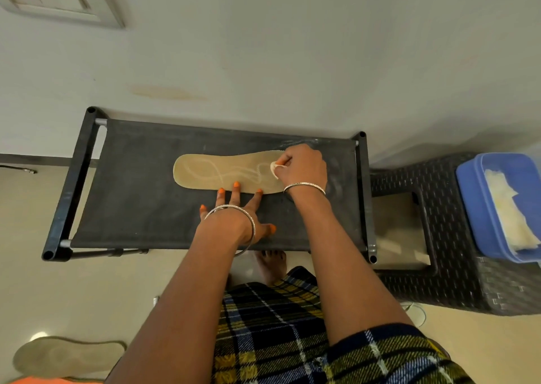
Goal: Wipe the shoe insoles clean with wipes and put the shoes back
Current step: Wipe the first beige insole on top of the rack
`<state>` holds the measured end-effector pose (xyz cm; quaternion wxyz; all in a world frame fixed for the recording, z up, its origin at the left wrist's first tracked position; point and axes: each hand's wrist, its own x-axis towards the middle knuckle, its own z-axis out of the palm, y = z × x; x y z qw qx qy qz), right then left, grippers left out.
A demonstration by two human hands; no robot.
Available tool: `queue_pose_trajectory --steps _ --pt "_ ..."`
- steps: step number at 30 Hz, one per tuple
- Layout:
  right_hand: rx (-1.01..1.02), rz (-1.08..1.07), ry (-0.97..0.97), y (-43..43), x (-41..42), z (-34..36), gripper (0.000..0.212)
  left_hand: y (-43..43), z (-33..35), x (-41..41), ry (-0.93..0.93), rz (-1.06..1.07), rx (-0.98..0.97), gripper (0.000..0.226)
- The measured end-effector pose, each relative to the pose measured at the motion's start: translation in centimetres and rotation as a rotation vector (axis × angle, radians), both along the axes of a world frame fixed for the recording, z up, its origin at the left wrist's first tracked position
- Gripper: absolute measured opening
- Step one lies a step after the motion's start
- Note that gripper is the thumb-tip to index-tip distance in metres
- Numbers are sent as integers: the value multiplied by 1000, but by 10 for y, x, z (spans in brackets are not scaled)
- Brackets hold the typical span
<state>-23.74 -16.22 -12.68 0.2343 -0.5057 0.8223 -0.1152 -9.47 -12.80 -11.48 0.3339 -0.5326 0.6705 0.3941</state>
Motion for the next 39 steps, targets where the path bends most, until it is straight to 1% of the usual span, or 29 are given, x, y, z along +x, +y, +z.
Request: queue_pose_trajectory --steps 2,5,6,7,10,12,14,18,19,20,23,25,26,28,31,33,36,37,39 --pt "46 42 -27 -2 -2 -1 5 0 0 -1 -4 1 5 86" --pt "244 155 -69 -4 -6 2 8 -1 2 -2 -12 2 13 85" --pt "273 175 -80 -4 -6 3 8 -2 2 -1 -12 3 14 85" --pt "257 173 -86 -4 -6 3 7 -1 2 -1 -9 5 14 85" --pt "45 50 -70 -4 -4 -1 3 -1 -1 0 1 9 5 85" --pt "-49 -3 -49 -4 -4 -3 4 0 -2 0 3 11 4 85" --pt "-14 23 -37 -6 -5 -2 5 -1 -2 1 6 10 6 85" --pt "288 214 -68 -7 -6 10 7 -2 -1 0 3 10 9 84" --pt "314 232 -85 -6 -5 11 7 -2 -1 0 3 12 10 84" --pt "293 221 -86 -5 -5 11 7 -2 -1 -1 3 12 9 84" --pt "101 89 -21 -6 -9 9 4 -2 -3 0 5 10 7 84" --pt "31 47 13 -6 -12 7 5 -2 -3 2 8 6 7 84" --pt "40 54 29 -6 -12 6 6 -2 -2 2 11 3 6 84" --pt "123 134 18 -6 -7 9 8 -2 -1 2 15 7 8 83" --pt "293 266 -94 -5 -2 13 10 -2 1 0 6 9 8 83" --pt "318 192 -95 -7 -11 9 13 -3 2 0 8 6 9 82" --pt "275 -41 -2 -9 -28 3 33 -5 4 2 14 -6 14 82" --pt "253 -92 23 -9 -32 2 36 -5 4 3 16 -9 15 81" --pt "224 -91 60 -8 -29 1 32 -5 4 3 15 -11 12 82"
